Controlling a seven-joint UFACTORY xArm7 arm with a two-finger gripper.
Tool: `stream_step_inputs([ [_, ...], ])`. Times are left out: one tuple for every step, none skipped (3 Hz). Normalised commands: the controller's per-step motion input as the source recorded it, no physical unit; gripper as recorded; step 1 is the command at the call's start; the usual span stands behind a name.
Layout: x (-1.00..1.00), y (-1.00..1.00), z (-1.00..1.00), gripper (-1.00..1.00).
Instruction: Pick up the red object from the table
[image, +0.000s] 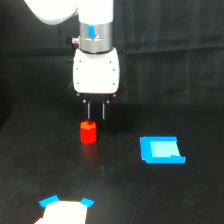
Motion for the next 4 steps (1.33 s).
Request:
stream_step_inputs([
  [-0.46,0.7,1.0,0.93],
  [0.79,-0.73,0.23,1.0],
  [-0.05,-0.29,0.28,-1.0],
  [1.0,-1.0,0.13,1.0],
])
